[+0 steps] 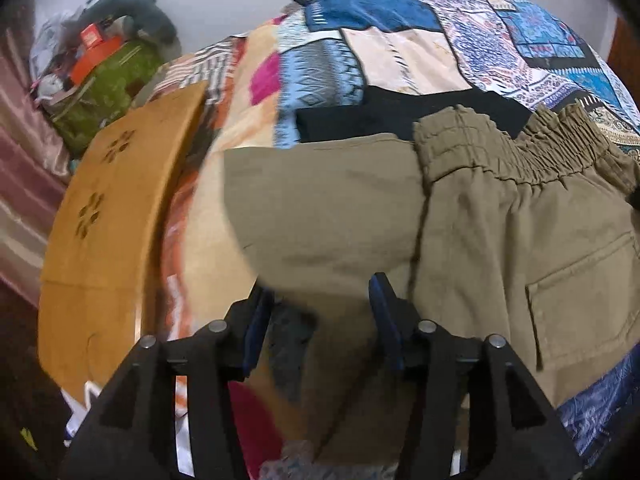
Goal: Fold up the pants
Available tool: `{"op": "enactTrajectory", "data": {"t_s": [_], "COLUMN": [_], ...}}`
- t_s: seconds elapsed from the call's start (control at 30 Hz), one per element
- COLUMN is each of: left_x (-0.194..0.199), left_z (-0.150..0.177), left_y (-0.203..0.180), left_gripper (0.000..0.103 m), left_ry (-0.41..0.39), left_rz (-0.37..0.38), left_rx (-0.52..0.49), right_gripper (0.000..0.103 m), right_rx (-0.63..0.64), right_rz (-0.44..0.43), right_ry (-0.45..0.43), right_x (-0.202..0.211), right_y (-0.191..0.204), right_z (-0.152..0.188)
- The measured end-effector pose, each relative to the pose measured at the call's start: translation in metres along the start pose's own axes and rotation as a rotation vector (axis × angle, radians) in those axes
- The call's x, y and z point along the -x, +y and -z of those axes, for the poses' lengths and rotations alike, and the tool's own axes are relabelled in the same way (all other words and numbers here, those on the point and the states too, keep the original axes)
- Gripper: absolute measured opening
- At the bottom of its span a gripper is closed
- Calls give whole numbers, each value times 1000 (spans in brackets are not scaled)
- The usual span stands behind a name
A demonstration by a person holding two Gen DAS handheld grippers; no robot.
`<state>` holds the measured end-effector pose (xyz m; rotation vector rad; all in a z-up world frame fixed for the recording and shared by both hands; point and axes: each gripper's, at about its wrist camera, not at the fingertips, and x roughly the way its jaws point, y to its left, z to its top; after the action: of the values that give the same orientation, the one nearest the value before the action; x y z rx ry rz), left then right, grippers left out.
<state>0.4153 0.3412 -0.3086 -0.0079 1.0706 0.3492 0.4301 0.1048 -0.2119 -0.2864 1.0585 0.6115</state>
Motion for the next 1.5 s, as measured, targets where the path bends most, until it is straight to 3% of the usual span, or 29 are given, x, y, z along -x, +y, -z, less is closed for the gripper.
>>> {"op": "enactTrajectory", "data": {"t_s": [0.1, 0.27, 0.4, 0.53, 0.63, 0.83, 0.93, 1.0, 1.07, 1.13, 1.2, 1.3, 1.43, 1.5], "left_x": [33, 119, 207, 295, 346, 445, 477, 490, 500, 507, 512, 516, 519, 519], "left_z": [6, 17, 34, 64, 86, 143, 170, 184, 197, 206, 213, 220, 227, 229], "left_y": [4, 13, 19, 20, 20, 20, 18, 17, 15, 11, 8, 7, 6, 5], "left_gripper": [51, 51, 51, 51, 51, 51, 52, 59, 59, 65, 81, 96, 103, 103], "left_ry": [-19, -134, -271, -427, -513, -699, -771, -798, -825, -850, -872, -891, -911, -917], "left_rz": [6, 68, 125, 120, 135, 161, 166, 177, 179, 146, 134, 148, 135, 130], "left_rx": [-16, -7, 12, 29, 45, 84, 92, 95, 97, 94, 92, 102, 116, 114], "right_gripper": [28, 28, 28, 41, 41, 41, 41, 44, 57, 64, 74, 86, 102, 103], "right_rx": [8, -1, 0, -17, -10, 35, 48, 54, 51, 44, 31, 14, -12, -21], "right_rz": [23, -1, -32, -65, -62, -85, -76, -66, -55, -46, -33, -27, 30, 52], "right_ry": [-32, -122, -265, -449, -581, -764, -827, -852, -873, -902, -914, -934, -973, -983], "right_x": [26, 84, 148, 218, 271, 355, 381, 391, 397, 400, 399, 399, 403, 403], "right_y": [5, 21, 44, 63, 82, 117, 129, 135, 139, 141, 139, 135, 136, 137], "right_z": [6, 18, 37, 64, 89, 139, 162, 174, 182, 191, 194, 196, 203, 205]}}
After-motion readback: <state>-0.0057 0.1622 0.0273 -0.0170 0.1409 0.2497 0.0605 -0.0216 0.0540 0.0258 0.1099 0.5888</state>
